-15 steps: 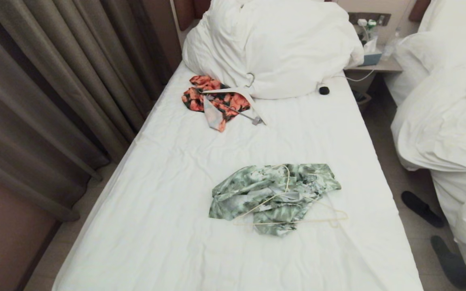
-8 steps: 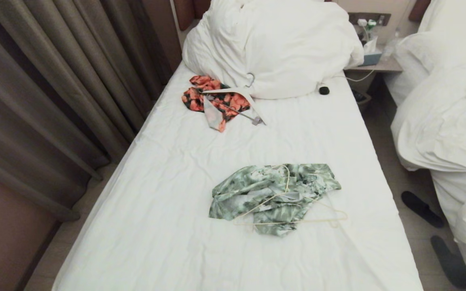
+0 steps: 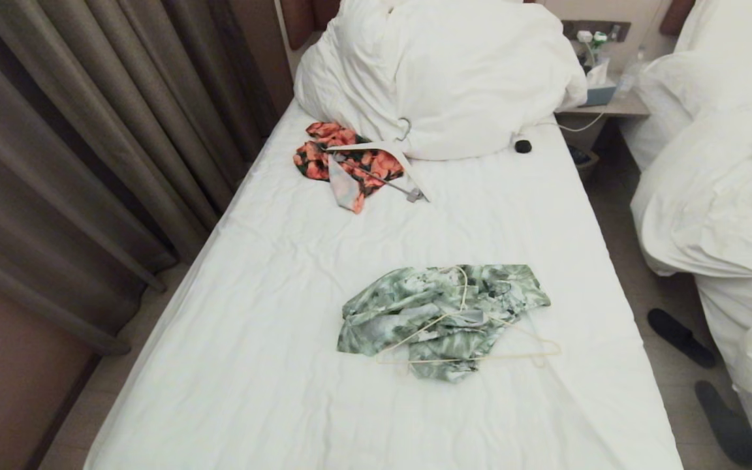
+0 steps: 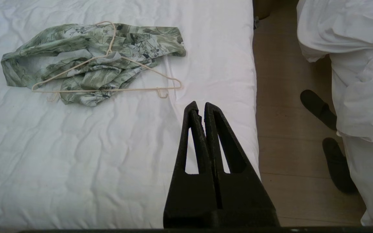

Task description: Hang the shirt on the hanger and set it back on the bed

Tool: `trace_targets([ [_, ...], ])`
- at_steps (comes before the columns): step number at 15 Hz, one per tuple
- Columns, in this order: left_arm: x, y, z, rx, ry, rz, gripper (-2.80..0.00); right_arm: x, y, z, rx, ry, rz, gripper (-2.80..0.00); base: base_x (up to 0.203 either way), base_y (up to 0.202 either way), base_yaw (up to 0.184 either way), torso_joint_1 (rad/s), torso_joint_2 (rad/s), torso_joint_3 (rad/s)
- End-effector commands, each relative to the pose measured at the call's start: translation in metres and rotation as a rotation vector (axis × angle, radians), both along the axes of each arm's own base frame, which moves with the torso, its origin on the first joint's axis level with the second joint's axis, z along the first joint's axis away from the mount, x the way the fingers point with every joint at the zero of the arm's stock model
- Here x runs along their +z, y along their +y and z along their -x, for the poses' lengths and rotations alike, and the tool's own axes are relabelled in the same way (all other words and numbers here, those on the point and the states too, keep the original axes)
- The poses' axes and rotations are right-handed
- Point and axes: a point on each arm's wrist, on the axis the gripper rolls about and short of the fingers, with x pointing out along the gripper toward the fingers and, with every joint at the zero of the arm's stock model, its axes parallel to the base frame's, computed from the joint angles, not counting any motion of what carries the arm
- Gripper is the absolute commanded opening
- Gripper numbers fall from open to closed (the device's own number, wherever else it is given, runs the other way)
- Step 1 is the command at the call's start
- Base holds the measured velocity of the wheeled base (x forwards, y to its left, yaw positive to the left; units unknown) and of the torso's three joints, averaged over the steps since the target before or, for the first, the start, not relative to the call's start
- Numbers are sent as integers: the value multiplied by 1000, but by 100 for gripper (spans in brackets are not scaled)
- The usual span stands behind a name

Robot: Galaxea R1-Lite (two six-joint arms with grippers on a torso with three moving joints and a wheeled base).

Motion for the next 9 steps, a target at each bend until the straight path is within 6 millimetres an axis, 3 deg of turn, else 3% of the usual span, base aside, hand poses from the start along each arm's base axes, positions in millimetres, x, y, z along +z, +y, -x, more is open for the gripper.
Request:
trace_targets([
  [1,0,0,0,0,2,0,-280,0,0,0,0,4,0,-280,0,0,0,0,0,0],
  [9,0,0,0,0,2,0,-280,0,0,0,0,2,0,-280,0,0,0,0,0,0],
])
